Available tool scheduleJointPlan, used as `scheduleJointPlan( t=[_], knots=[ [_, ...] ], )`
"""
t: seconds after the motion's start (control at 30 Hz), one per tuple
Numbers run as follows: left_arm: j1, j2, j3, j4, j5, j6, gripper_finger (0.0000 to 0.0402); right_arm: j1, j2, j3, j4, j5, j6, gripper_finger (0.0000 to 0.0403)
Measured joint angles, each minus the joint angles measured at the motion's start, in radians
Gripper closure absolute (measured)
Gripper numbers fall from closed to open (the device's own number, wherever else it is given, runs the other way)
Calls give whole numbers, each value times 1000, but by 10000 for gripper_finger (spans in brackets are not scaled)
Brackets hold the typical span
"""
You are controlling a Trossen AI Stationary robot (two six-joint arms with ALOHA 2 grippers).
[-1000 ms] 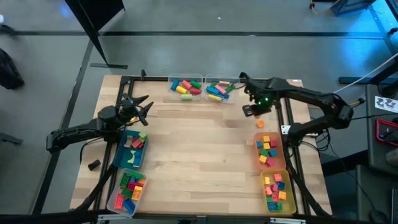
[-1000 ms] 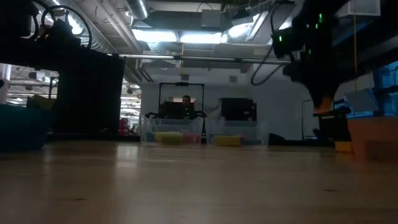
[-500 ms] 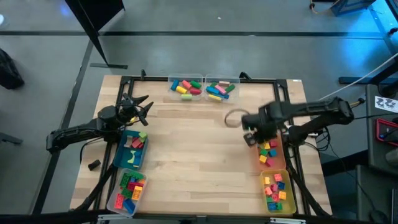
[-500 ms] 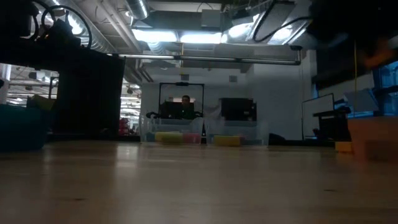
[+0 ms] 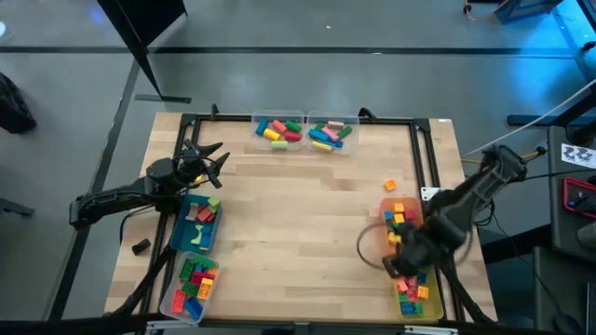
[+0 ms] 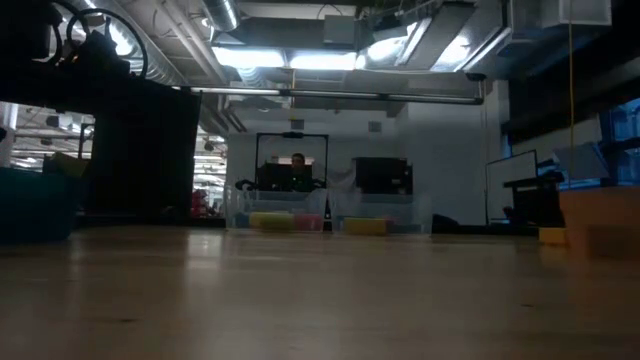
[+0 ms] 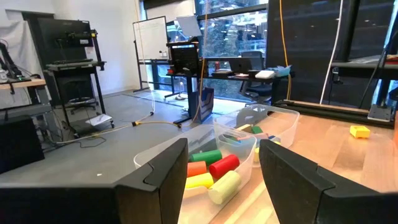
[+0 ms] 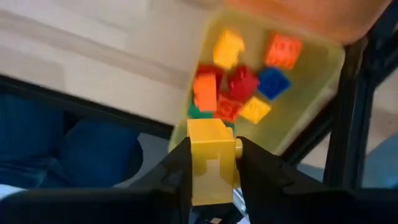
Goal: Sort blocks by size
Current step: Put the yellow game piece into the yellow bin
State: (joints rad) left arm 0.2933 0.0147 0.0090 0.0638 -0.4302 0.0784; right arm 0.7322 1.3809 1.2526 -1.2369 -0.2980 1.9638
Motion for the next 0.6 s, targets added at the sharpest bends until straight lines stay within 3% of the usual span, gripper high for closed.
scheduleJointPlan(
  t=[0.3,0.6],
  knots=[
    [0,0,0,0,0,0,217,216,130,-1,68,68,234,287],
    [0,0,0,0,0,0,217,217,181,-1,61,97,232,266]
  ],
)
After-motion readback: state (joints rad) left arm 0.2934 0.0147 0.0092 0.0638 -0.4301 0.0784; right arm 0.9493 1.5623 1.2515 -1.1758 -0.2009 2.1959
